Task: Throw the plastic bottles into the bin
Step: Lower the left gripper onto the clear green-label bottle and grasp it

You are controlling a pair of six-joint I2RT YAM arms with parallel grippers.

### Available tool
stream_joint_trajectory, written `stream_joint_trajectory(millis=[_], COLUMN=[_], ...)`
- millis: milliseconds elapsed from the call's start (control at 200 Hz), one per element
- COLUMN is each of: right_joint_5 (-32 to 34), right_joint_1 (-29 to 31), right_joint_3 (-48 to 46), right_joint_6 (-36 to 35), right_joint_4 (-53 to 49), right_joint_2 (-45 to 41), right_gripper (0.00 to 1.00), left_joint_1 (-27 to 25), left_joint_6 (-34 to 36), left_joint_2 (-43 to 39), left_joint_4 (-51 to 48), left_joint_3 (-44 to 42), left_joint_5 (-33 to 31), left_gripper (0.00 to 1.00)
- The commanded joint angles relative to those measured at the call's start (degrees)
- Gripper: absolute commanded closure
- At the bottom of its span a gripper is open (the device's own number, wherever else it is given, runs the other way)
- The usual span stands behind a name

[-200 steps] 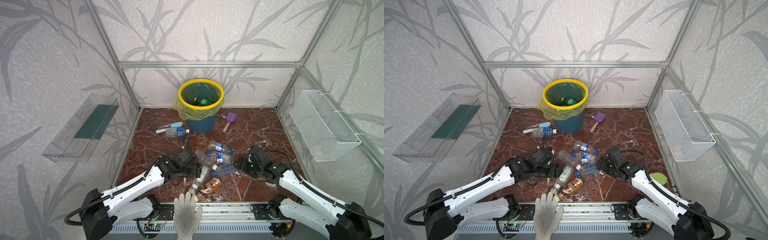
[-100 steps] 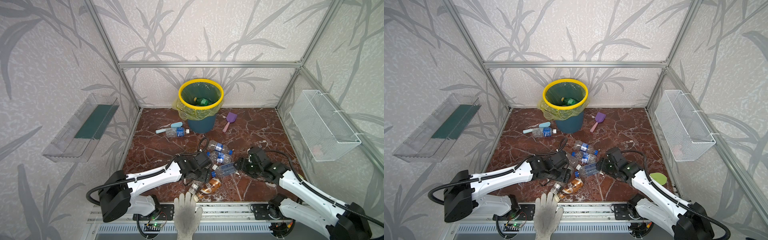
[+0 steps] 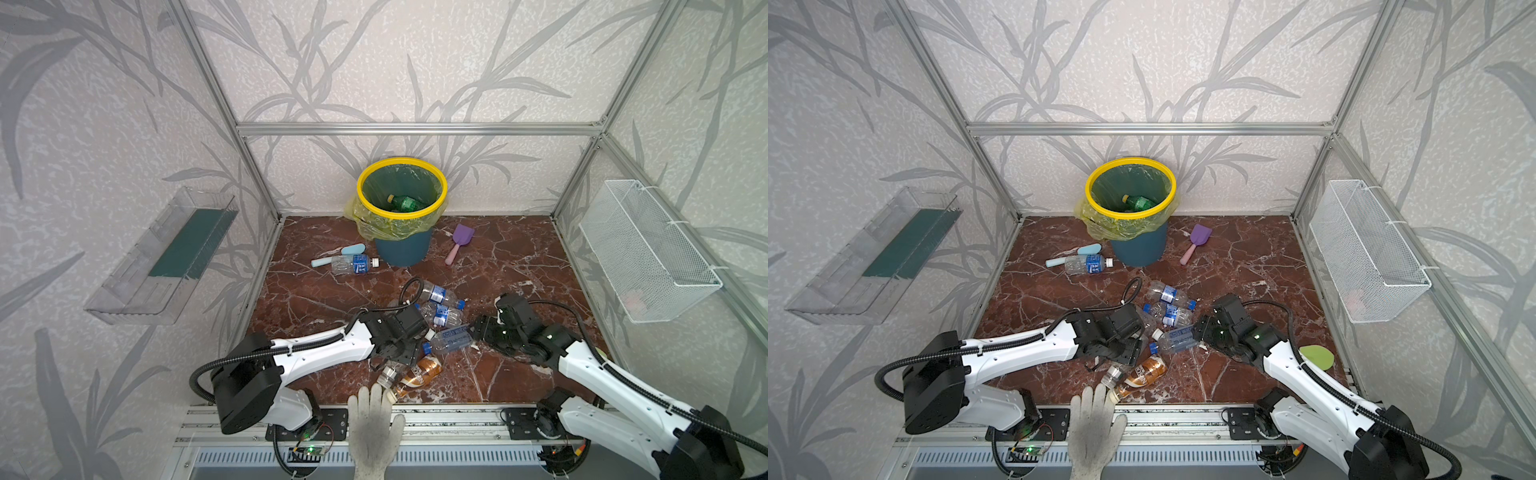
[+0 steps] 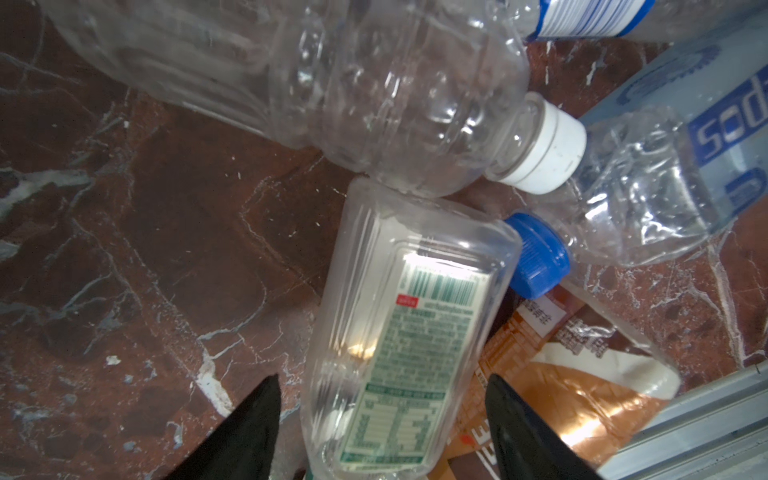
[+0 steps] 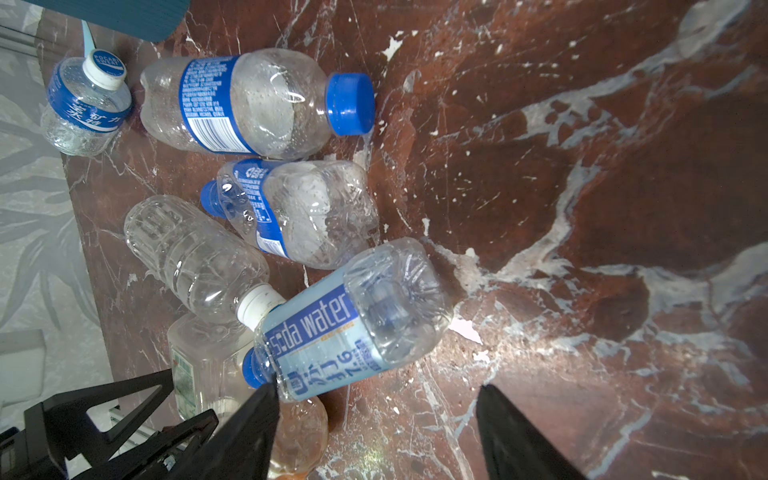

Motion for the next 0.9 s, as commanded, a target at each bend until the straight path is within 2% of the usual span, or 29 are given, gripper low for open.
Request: stream_joint_trajectory(millis=[0,225,460,645,895], right_joint_5=[0.0,0.0,0.0,0.0,-0.5], right_joint_1=[0.2,0.2,0.2,0.3,0.2], right_joint_3=[-0.2,-0.2,-0.2,-0.3,-0.1], right_joint_6=[-0.2,-0.2,-0.3,-0.3,-0.2], right_joint_4=[-0.1,-0.2,-0.1,0.3,1.0], right_joint_2=[-0.4,-0.3,-0.3,0.0,0.9], right_gripper=[0.25,0.25,0.26,0.26,0.27], left_joint_1=[-0.3,-0.3,-0.3,0.0,2.9], left_joint_6=[0.6,0.6,-1.2,-2.7,-7.1], left_joint_2=[1.1,2.7,3.0,0.3,-6.0], left_joint_4=[0.5,1.0,-1.5,-4.3,-5.4], left_joint_3=[0.7,0.9,0.4,-1.0,-6.7], left_joint_5=[-1.5,-2.0,-5.2,-8.7,-8.8], left_gripper=[0.24,0.25,0.36,0.43,0.44])
